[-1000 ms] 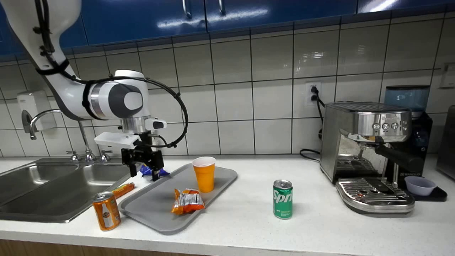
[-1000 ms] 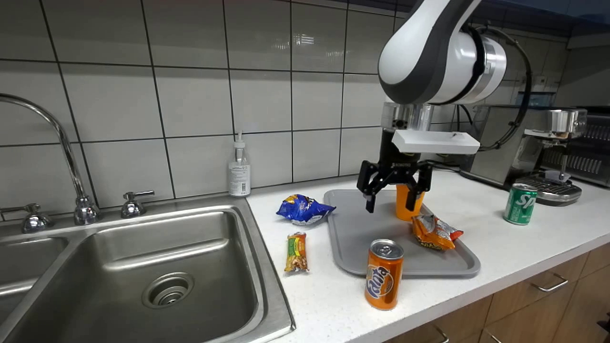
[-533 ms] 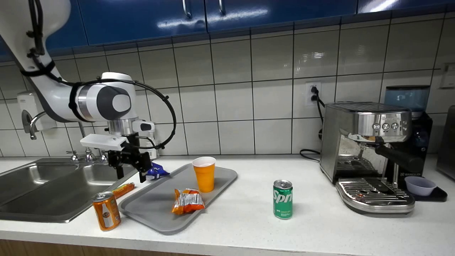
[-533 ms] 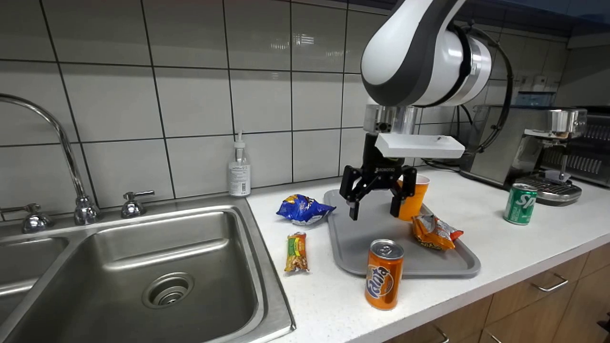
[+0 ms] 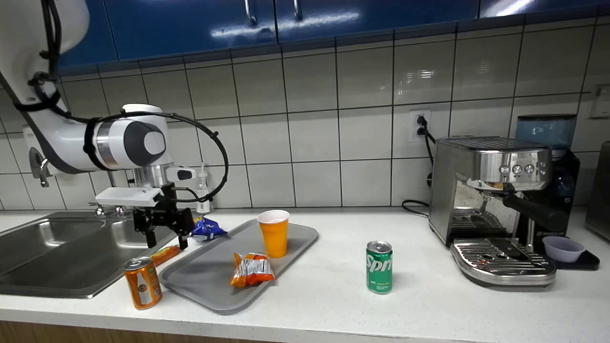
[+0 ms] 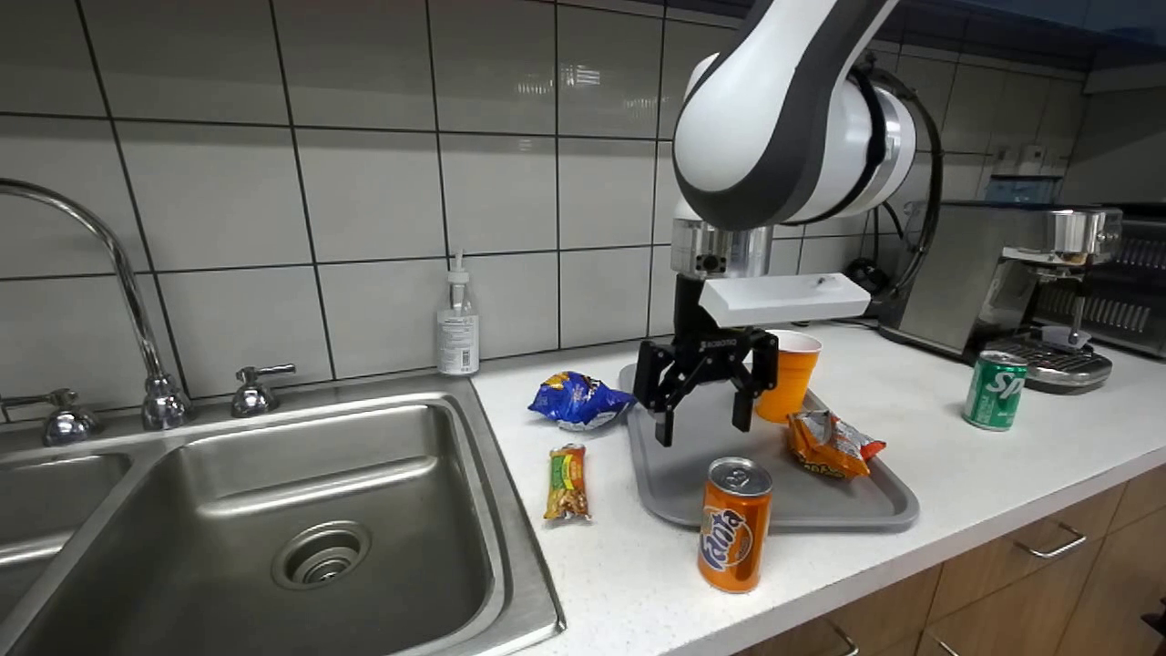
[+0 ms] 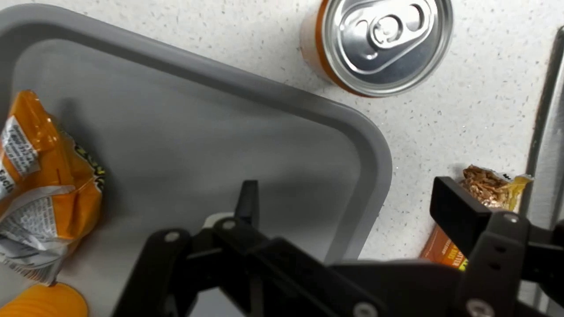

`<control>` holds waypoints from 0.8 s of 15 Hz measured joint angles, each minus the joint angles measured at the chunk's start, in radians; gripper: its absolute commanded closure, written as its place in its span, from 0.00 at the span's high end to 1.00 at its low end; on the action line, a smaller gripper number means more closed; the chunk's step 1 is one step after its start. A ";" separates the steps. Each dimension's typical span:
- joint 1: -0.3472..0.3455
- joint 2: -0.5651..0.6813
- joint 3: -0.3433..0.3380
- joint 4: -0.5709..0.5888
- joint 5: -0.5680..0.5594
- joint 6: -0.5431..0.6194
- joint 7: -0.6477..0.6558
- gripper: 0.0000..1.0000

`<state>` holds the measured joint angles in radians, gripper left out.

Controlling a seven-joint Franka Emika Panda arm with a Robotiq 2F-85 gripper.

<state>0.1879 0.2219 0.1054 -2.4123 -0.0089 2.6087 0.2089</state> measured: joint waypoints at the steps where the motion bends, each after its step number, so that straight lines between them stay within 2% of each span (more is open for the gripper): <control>1: 0.006 0.005 0.000 0.000 -0.012 0.000 0.005 1.00; 12: 0.049 0.031 0.000 0.000 -0.051 -0.001 0.008 1.00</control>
<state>0.2369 0.2524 0.1057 -2.4126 -0.0599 2.6078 0.2166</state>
